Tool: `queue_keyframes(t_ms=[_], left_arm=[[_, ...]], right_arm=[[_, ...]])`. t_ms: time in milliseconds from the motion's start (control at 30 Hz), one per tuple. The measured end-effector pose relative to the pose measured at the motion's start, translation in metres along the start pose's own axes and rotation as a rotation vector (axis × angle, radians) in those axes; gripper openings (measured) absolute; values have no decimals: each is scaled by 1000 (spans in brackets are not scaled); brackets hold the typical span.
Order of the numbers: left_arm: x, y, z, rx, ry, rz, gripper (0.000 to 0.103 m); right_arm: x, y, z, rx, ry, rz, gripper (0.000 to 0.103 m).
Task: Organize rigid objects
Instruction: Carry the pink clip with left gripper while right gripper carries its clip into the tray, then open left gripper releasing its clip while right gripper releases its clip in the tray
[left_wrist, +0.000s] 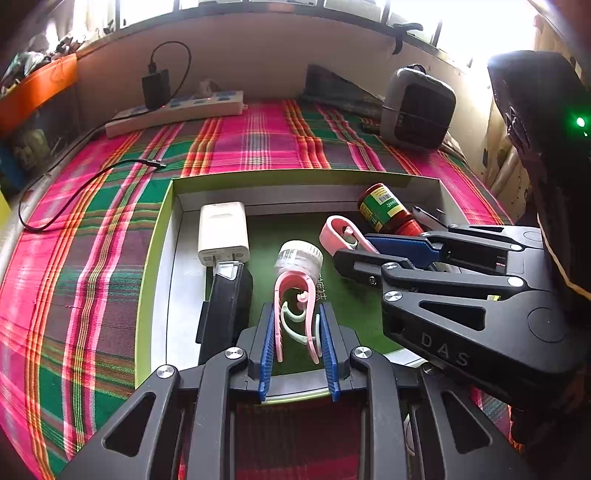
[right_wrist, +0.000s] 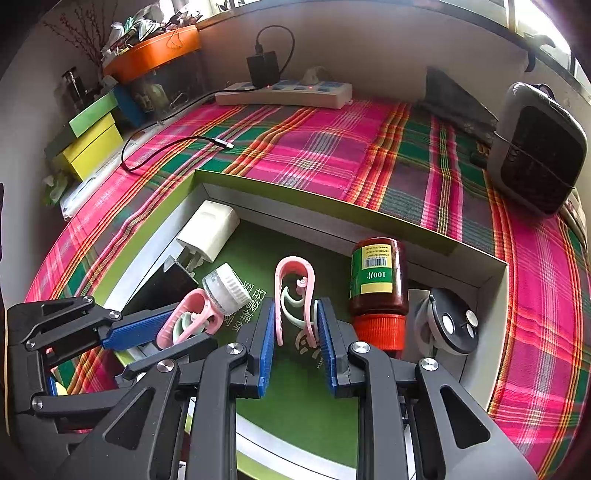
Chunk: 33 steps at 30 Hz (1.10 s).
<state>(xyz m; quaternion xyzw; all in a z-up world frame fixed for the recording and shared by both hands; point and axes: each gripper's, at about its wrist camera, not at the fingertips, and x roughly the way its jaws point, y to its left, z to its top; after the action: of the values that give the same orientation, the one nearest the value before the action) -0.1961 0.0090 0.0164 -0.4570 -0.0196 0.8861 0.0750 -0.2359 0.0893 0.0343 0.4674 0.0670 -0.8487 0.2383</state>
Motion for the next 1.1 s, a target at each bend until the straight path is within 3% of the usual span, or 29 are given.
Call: queue_keyframes(t_ms=[533, 867, 1100], left_arm=[[1, -1, -1, 1, -1, 3, 32], [-5, 0, -2, 0, -7, 4, 39], [-17, -2, -7, -1, -24, 3, 40]], right_arm=[[-1, -2, 1, 26, -13, 12, 28], [-5, 2, -1, 35, -29, 22, 42], [-15, 2, -3, 49, -48, 18, 44]])
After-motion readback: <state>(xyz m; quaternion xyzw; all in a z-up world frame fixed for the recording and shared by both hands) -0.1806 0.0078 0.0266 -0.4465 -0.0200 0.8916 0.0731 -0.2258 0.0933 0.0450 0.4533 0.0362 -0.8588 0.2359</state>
